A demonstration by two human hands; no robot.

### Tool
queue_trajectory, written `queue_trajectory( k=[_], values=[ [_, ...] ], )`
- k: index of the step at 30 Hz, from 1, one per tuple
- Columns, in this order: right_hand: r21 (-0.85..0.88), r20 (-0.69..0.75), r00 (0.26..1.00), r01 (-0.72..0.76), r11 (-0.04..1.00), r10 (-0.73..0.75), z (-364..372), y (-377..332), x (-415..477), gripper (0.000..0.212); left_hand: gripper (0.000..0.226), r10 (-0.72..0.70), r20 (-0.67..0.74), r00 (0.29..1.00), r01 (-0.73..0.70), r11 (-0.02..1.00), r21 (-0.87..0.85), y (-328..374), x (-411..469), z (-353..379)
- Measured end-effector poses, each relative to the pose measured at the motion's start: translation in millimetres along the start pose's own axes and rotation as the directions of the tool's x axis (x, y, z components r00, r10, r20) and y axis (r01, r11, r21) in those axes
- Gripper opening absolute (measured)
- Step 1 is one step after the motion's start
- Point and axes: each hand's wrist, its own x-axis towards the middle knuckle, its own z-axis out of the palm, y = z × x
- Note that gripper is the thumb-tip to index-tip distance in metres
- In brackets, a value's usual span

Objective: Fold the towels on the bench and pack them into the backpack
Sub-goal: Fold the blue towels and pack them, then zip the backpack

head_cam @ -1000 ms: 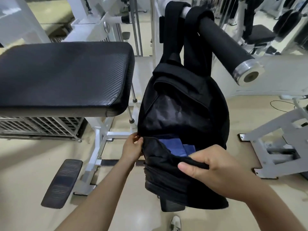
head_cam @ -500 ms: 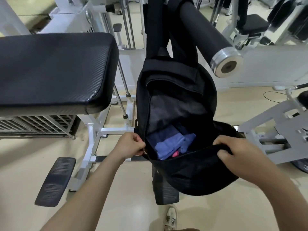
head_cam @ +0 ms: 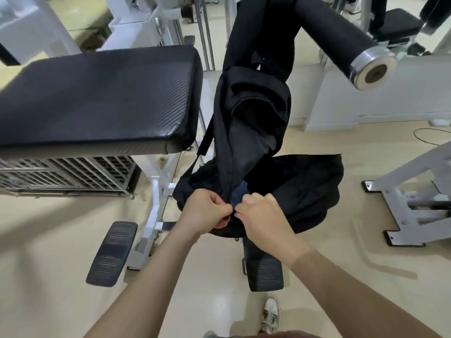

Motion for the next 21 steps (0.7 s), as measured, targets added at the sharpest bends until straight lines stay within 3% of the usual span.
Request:
queue_trajectory(
  k=[3, 9, 12, 14, 17, 19, 21],
  values=[
    [0.089, -0.152, 0.988, 0.038, 0.995, -0.025, -7.5, -20.6, 5.3, 0.018, 0.017, 0.055, -0.033, 0.998, -0.053, 0.996, 0.072, 10.1, -15.5, -20.0],
    [0.302, -0.327, 0.945, 0.073, 0.95, 0.032, -51.8, -46.3, 13.1, 0.02, 0.022, 0.169, -0.072, 0.983, -0.168, 0.986, 0.024, 35.9, -50.1, -51.0],
    [0.26, -0.406, 0.914, 0.114, 0.959, 0.001, -64.3, -51.7, 12.9, 0.025, 0.025, 0.276, -0.038, 0.96, -0.276, 0.961, 0.022, 48.4, -67.9, -57.6],
    [0.215, -0.406, 0.913, 0.138, 0.967, -0.04, -66.0, -58.0, 11.8, 0.031, 0.019, 0.375, -0.03, 0.927, -0.376, 0.923, -0.078, 54.4, -77.5, -60.5],
    [0.233, -0.378, 0.925, 0.146, 0.961, -0.049, -63.8, -65.1, 4.4, 0.04, 0.014, 0.528, -0.217, 0.821, -0.553, 0.83, -0.077, 34.8, -79.6, -63.8],
    [0.277, -0.386, 0.922, 0.144, 0.95, -0.027, -64.0, -63.7, -1.0, 0.038, 0.035, 0.533, -0.155, 0.832, -0.548, 0.833, -0.078, 7.1, -75.1, -61.6],
    [0.318, -0.366, 0.93, 0.133, 0.939, -0.008, -64.9, -61.1, -5.4, 0.037, 0.036, 0.554, -0.042, 0.832, -0.546, 0.829, 0.122, -15.9, -67.8, -53.9]
  ],
)
